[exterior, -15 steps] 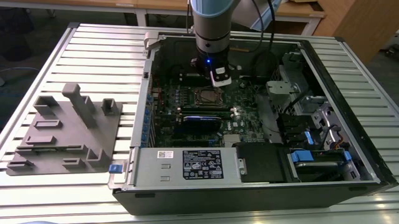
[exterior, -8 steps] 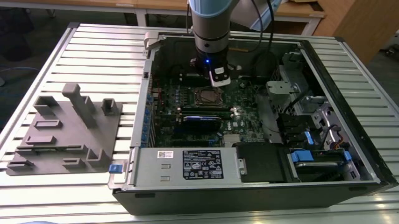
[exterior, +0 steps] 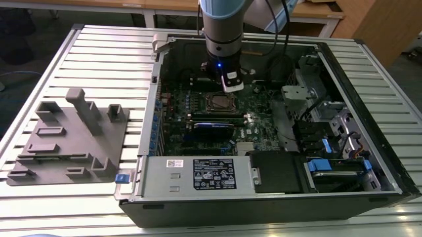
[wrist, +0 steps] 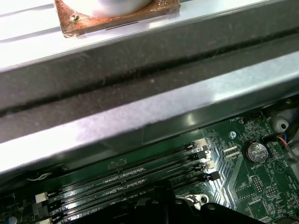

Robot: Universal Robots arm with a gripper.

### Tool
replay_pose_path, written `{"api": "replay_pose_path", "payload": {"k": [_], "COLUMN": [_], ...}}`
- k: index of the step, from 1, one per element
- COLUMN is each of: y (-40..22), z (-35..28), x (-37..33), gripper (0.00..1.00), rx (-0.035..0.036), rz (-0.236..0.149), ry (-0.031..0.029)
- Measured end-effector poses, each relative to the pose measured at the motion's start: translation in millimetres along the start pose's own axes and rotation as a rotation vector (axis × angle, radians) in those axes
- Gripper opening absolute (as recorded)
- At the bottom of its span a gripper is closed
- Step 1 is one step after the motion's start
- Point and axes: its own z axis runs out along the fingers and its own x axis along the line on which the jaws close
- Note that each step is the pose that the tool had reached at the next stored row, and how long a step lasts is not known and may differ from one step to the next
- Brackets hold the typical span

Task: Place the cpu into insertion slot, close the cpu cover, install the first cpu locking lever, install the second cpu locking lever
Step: 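Install the first cpu locking lever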

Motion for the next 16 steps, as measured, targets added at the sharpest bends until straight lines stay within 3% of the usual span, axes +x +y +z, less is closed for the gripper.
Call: {"api": "replay_pose_path", "payload": {"k": [6, 12, 16], "y": [-0.6, -0.6, -0.7], "z": [1.8, 2.0, 2.2], "x": [0.2, 0.2, 0.2], "gripper": [0.11, 0.11, 0.11], "rx": [0.0144, 0.0192, 0.0356], "rz": [-0.003, -0.004, -0.007], "ry": [-0.0046, -0.0063, -0.0118]}}
